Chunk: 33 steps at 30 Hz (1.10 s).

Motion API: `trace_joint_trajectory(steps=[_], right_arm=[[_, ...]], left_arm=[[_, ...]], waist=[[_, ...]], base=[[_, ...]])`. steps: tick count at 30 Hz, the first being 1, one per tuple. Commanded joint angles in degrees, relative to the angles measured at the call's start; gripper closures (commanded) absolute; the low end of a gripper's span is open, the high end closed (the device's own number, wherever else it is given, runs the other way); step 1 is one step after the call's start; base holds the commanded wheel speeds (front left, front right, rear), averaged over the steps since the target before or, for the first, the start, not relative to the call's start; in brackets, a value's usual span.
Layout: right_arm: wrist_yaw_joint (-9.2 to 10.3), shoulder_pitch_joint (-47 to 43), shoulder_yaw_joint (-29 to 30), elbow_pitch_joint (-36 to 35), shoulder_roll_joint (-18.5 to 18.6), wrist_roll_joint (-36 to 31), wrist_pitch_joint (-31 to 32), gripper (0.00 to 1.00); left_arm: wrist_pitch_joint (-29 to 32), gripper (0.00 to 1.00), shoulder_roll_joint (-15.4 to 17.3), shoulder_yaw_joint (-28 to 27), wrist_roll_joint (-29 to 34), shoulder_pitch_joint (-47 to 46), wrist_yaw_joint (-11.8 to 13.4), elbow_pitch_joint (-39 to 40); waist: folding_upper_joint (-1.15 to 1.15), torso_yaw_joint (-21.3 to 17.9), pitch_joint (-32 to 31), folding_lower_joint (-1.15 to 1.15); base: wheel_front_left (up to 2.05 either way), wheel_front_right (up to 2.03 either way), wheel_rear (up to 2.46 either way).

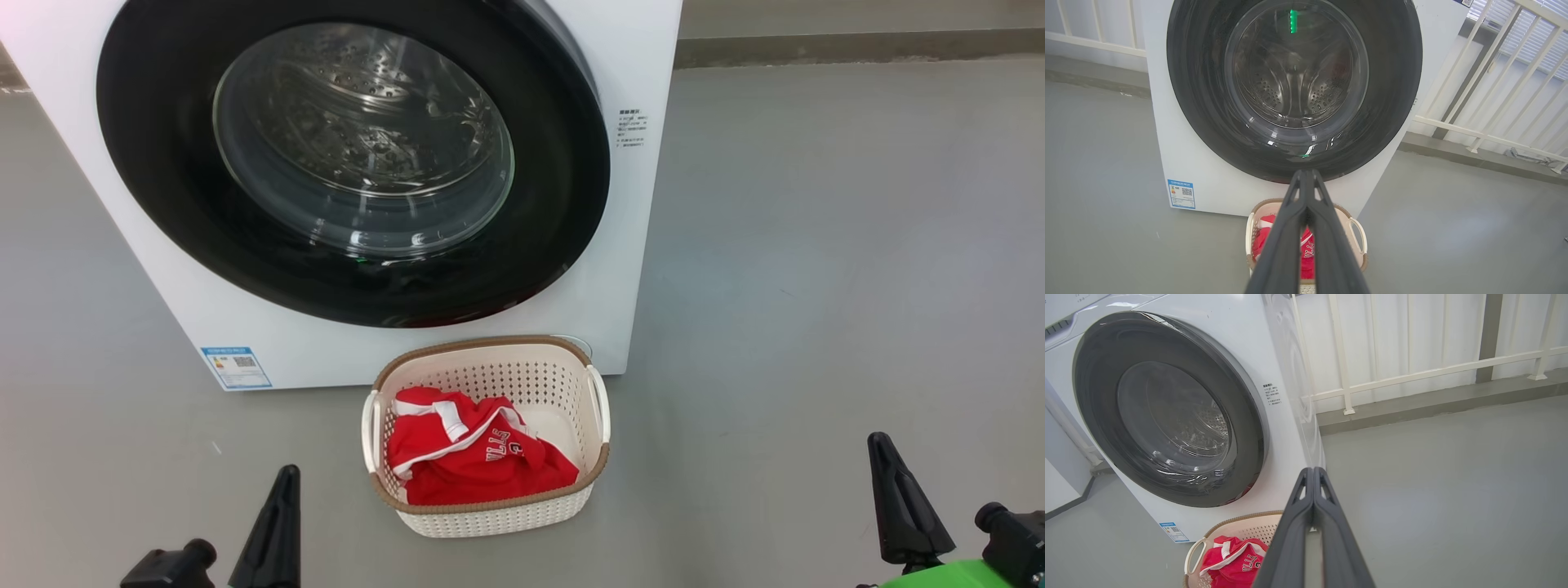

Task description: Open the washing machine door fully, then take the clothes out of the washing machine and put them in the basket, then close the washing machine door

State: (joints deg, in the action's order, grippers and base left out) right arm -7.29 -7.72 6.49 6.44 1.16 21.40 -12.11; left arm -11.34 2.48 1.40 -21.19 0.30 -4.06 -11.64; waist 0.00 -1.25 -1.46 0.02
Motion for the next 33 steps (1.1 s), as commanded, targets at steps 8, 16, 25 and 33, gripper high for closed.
trace_joint_trajectory(steps=[8, 16, 25, 33], right_arm=[[-0.04, 3.1, -0.4, -0.6, 0.9, 6.1, 1.2, 1.0], [-0.05, 4.0, -0.5, 0.0, 1.1, 11.4, 2.5, 1.0], [-0.07, 5.0, -0.6, 0.8, 1.3, 18.0, 4.1, 1.0], [-0.08, 5.9, -0.7, 1.5, 1.4, 23.2, 5.4, 1.0]], left_arm=[[1.4, 1.0, 0.3, -1.4, -5.9, -2.1, -0.6, 1.0], [2.7, 1.0, 0.3, -1.9, -11.1, -2.4, -0.8, 0.7], [4.3, 1.0, 0.3, -2.5, -17.6, -2.8, -1.1, 0.4], [5.6, 1.0, 0.3, -3.0, -22.7, -3.2, -1.3, 0.1]], waist=[[0.0, 0.1, 0.1, -0.01], [0.0, 0.2, 0.2, -0.01], [0.0, 0.3, 0.4, -0.01], [0.0, 0.4, 0.5, -0.01]], base=[[0.0, 0.0, 0.0], [0.0, 0.0, 0.0], [0.0, 0.0, 0.0], [0.0, 0.0, 0.0]])
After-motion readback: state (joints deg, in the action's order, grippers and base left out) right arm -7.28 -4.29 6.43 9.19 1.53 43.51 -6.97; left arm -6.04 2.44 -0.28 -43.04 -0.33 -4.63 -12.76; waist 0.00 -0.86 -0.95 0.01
